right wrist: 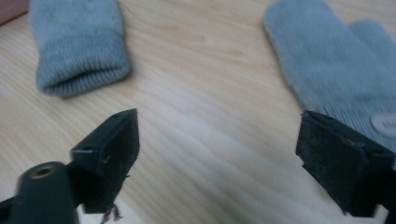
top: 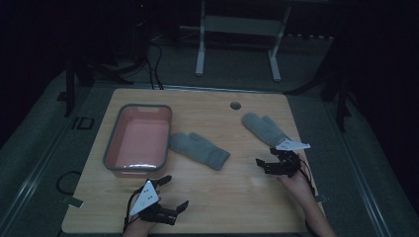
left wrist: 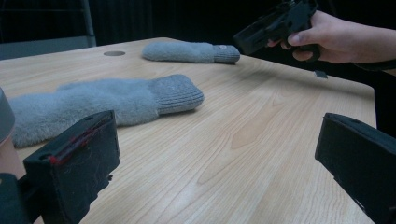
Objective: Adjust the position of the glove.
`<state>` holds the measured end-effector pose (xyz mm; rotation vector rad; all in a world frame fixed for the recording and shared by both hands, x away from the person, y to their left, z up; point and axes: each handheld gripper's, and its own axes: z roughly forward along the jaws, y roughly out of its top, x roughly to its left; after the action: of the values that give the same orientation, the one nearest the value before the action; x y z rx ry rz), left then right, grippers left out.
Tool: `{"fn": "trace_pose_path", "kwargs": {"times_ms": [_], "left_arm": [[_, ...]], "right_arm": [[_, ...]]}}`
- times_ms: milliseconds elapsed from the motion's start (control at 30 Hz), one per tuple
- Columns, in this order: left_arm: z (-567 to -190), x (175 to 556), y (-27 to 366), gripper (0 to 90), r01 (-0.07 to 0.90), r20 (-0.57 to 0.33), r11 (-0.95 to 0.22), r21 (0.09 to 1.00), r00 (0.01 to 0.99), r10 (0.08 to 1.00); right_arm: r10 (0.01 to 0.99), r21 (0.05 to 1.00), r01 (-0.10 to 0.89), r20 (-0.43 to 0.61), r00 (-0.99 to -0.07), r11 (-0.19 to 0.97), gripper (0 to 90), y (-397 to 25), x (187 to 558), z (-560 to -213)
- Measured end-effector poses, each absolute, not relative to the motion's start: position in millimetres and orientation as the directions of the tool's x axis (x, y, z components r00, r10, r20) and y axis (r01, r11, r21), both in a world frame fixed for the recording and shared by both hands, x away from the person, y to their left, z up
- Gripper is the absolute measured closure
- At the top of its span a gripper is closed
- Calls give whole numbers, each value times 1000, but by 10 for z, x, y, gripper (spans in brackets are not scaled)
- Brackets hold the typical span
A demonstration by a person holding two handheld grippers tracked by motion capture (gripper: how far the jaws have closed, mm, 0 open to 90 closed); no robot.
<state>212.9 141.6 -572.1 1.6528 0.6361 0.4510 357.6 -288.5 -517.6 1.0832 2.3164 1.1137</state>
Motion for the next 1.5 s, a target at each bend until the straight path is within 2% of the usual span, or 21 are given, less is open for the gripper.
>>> {"fn": "trace_pose_path", "kwargs": {"times_ms": [200, 267, 400, 600, 833, 900, 1200, 1333, 1367, 1433, 1500], "left_arm": [[-5718, 2126, 1415, 2, 155, -56, -104, 982, 774, 631], [-5720, 2128, 1416, 2, 157, -56, -105, 982, 775, 630], [-5720, 2127, 1411, 2, 155, -51, -112, 982, 773, 632], [-5719, 2123, 1407, 2, 155, -50, -114, 981, 780, 624], [-5713, 2113, 1412, 2, 155, -54, -114, 981, 788, 613], [-5708, 2111, 1417, 2, 151, -54, -110, 982, 792, 608], [-5703, 2105, 1423, 2, 150, -58, -104, 983, 797, 601], [-5703, 2104, 1429, 2, 152, -63, -100, 983, 799, 599], [-5703, 2104, 1430, 2, 152, -63, -99, 983, 799, 598], [-5702, 2104, 1432, 2, 151, -63, -98, 984, 800, 597], [-5702, 2102, 1433, 2, 153, -67, -95, 984, 801, 595]], "right_arm": [[717, 788, 438, -8, -697, 434, 201, -2630, 3659, -5124], [701, 784, 445, 18, -713, 433, 226, -2553, 3709, -5108], [657, 796, 387, -19, -753, 466, 269, -2371, 3766, -5071], [601, 796, 339, -39, -798, 501, 276, -2088, 3840, -5036], [508, 782, 278, -57, -859, 558, 349, -1643, 3941, -5083], [462, 774, 242, -73, -884, 585, 397, -1444, 3993, -5136], [371, 745, 190, -83, -925, 640, 456, -1066, 4149, -5252], [333, 695, 168, -108, -937, 699, 473, -923, 4236, -5343], [314, 669, 161, -114, -942, 726, 515, -885, 4261, -5413], [311, 654, 162, -118, -943, 739, 521, -873, 4270, -5447], [322, 666, 188, -83, -943, 722, 600, -882, 4302, -5510]]}}
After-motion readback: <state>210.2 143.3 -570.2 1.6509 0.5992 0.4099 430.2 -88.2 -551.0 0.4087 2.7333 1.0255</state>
